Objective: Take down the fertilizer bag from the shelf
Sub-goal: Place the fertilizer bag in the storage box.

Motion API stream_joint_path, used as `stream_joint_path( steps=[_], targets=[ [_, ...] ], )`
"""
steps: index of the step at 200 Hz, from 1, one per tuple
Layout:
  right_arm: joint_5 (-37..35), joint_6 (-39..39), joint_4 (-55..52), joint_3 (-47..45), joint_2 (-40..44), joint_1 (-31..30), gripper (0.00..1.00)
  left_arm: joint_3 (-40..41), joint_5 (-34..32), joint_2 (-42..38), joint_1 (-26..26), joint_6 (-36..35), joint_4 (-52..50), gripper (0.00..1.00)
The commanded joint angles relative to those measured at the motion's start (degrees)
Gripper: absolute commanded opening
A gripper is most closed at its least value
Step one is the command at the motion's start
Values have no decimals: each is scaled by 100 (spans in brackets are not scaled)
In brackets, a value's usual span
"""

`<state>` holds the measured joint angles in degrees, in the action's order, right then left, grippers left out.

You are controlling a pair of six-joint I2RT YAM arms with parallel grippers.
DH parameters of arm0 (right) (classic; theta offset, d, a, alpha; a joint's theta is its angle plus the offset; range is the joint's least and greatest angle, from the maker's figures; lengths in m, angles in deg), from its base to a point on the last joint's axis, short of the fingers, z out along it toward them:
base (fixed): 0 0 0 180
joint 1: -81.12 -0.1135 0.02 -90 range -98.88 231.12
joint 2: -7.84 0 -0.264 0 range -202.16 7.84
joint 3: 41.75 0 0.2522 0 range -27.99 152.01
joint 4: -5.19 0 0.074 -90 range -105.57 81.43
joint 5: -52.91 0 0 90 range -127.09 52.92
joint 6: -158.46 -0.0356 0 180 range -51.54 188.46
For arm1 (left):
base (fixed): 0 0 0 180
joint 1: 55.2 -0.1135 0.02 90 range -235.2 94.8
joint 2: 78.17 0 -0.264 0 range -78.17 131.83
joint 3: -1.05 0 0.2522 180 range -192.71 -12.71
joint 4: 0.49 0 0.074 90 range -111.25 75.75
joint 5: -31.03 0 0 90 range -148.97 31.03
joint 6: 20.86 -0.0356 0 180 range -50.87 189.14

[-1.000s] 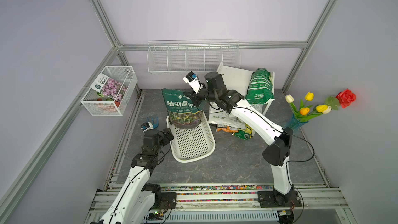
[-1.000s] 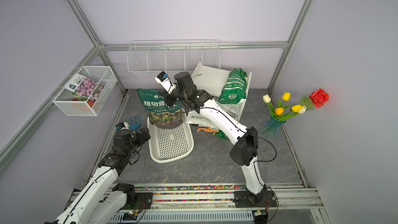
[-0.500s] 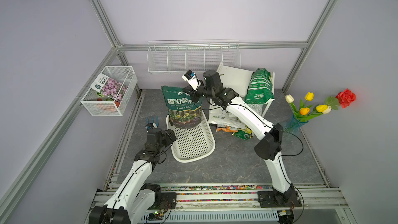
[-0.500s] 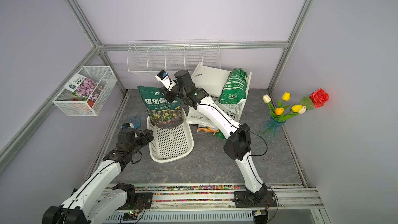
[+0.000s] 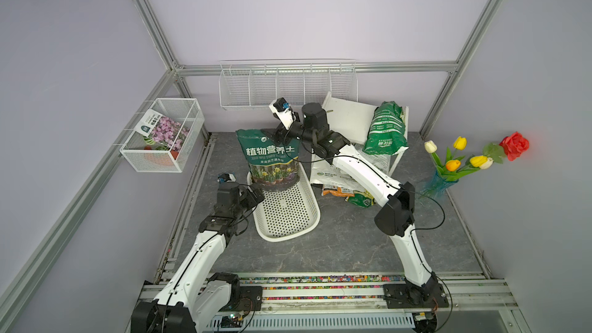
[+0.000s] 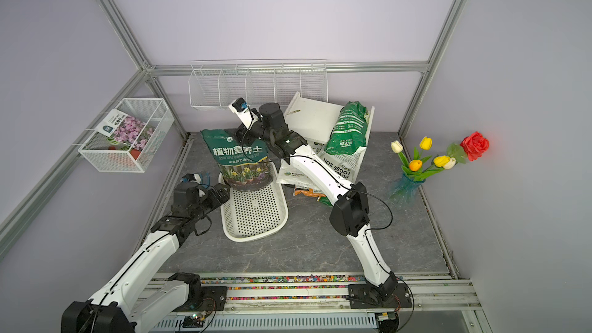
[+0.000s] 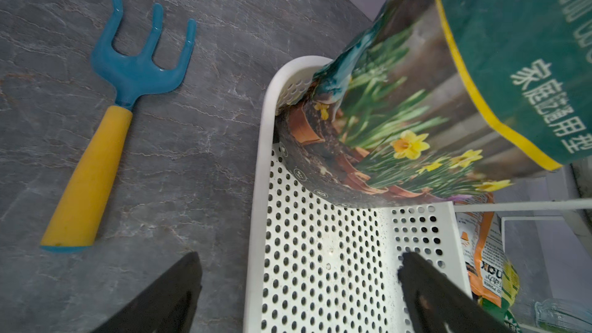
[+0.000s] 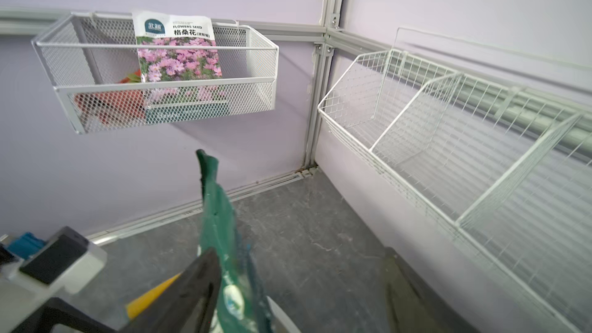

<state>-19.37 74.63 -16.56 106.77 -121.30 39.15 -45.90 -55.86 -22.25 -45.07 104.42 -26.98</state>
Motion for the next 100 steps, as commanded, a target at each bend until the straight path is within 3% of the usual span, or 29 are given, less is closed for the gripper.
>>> stream_joint_path(
  steps=[1, 19, 52, 100],
  targets=[
    [-84, 45, 223, -274, 502, 8, 89, -212, 215, 103, -21, -101, -3, 100],
    [-70, 120, 357, -781, 955, 10, 99, -281, 306, 240, -21, -97, 50, 100],
    [-76, 227, 335, -1517, 1798, -11, 99, -479, 506, 464, -23, -92, 82, 99],
    [-461, 702, -981, -2132, 3134, -77, 97, -671, 352, 335, -25, -167, -203, 99]
  ],
)
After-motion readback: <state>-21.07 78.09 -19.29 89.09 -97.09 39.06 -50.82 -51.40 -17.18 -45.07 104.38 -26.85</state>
